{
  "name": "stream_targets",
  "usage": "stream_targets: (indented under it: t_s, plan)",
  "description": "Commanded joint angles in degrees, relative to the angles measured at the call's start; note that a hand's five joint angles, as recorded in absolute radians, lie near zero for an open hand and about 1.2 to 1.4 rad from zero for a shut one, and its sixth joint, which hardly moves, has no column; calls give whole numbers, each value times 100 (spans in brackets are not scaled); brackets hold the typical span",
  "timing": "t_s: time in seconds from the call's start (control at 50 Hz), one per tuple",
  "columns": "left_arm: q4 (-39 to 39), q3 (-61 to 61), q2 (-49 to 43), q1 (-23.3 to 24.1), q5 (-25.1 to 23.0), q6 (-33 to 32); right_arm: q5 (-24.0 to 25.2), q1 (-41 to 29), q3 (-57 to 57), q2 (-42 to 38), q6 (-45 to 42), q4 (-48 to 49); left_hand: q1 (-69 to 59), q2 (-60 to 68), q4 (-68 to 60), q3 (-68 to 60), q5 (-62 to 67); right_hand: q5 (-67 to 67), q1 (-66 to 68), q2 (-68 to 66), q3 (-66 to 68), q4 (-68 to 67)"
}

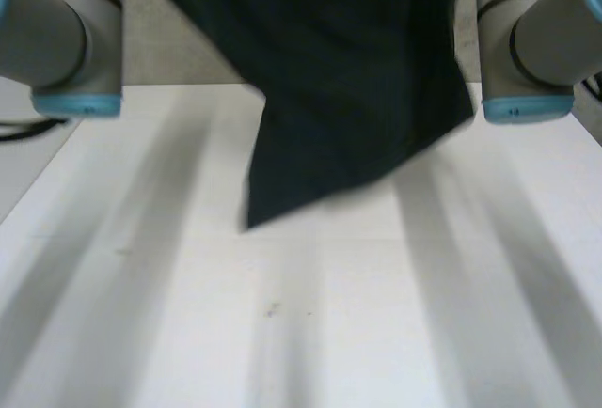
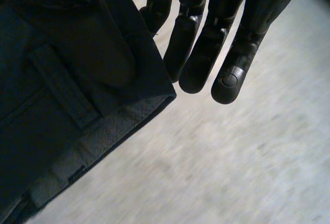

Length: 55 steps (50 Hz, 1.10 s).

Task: Fold the shorts.

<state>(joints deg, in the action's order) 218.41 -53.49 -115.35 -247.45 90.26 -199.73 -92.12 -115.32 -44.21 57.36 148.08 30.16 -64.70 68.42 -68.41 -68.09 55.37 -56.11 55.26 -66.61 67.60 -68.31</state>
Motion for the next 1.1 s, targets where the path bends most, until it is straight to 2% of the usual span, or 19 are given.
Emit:
stream_targets:
  t_s: [0.02, 0.06, 0.2, 0.34, 0.44, 0.54, 0.62, 0.8, 0.88, 0.94, 1.0, 1.02, 1.08, 1.1]
  plan:
    - [45, -777, 487, 4, 53, 83, 19, -218, -360, 144, 1, -641, -1530, 1158, -1159, -1191, 1463, -1389, 2474, -1339, 1240, -1169]
    - [-296, -1083, 435, -13, 45, 135, 62, -271, -430, 74, 1, -1289, -1530, 1158, -1159, -1191, 1463, -1389, 2474, -1339, 1240, -1169]
    - [-1001, -1858, -40, -22, -8, 171, 54, -315, -824, -488, -8, -2601, -1530, 1158, -1159, -1191, 1463, -1389, 2474, -1339, 1240, -1169]
    - [-2475, -2438, -909, 83, 0, 171, 115, -429, -1704, -884, -95, -3112, -1530, 1158, -1159, -1191, 1463, -1389, 2474, -1339, 1240, -1169]
    - [-3435, -2614, -919, 206, 36, 127, 106, -474, -2109, -850, -166, -3402, -1530, 1158, -1159, -1191, 1463, -1389, 2474, -1339, 1240, -1169]
    - [-4165, -3035, -235, 233, 27, 109, 133, -439, -2583, -359, -183, -3964, -1530, 1158, -1159, -1191, 1463, -1389, 2474, -1339, 1240, -1169]
    - [-4596, -3387, 459, 207, -8, 13, 159, -403, -3084, 344, -341, -4518, -1530, 1158, -1159, -1191, 1463, -1389, 2474, -1339, 1240, -1169]
    - [-5939, -4239, 1935, 136, -69, -1637, 440, -377, -4235, 1469, -1720, -6299, -1530, 1158, -1159, -1191, 1463, -1389, 2474, -1339, 1240, -1169]
    - [-6003, -4538, 2270, 197, -193, -2261, 633, -237, -4429, 1777, -1871, -6987, -1530, 1158, -1159, -1191, 1463, -1389, 2474, -1339, 1240, -1169]
    - [-5819, -4531, 2289, 198, -184, -2474, 984, -61, -4281, 1805, -1845, -6884, -1530, 1158, -1159, -1191, 1463, -1389, 2474, -1339, 1240, -1169]
    - [-5073, -4329, 2096, 215, -184, -2562, 1108, 97, -4017, 1796, -1722, -6629, -1530, 1158, -1159, -1191, 1463, -1389, 2474, -1339, 1240, -1169]
    - [-4627, -4206, 1913, 259, -175, -2632, 1100, 176, -3790, 1700, -1434, -6385, -1530, 1158, -1159, -1191, 1463, -1389, 2474, -1339, 1240, -1169]
    - [-3922, -3916, 1491, 373, -175, -2633, 1021, 212, -3472, 1393, -862, -5988, -1530, 1158, -1159, -1191, 1463, -1389, 2474, -1339, 1240, -1169]
    - [-3432, -3619, 1150, 460, -167, -2624, 925, 203, -3280, 1183, -556, -5778, -1530, 1158, -1159, -1191, 1463, -1389, 2474, -1339, 1240, -1169]
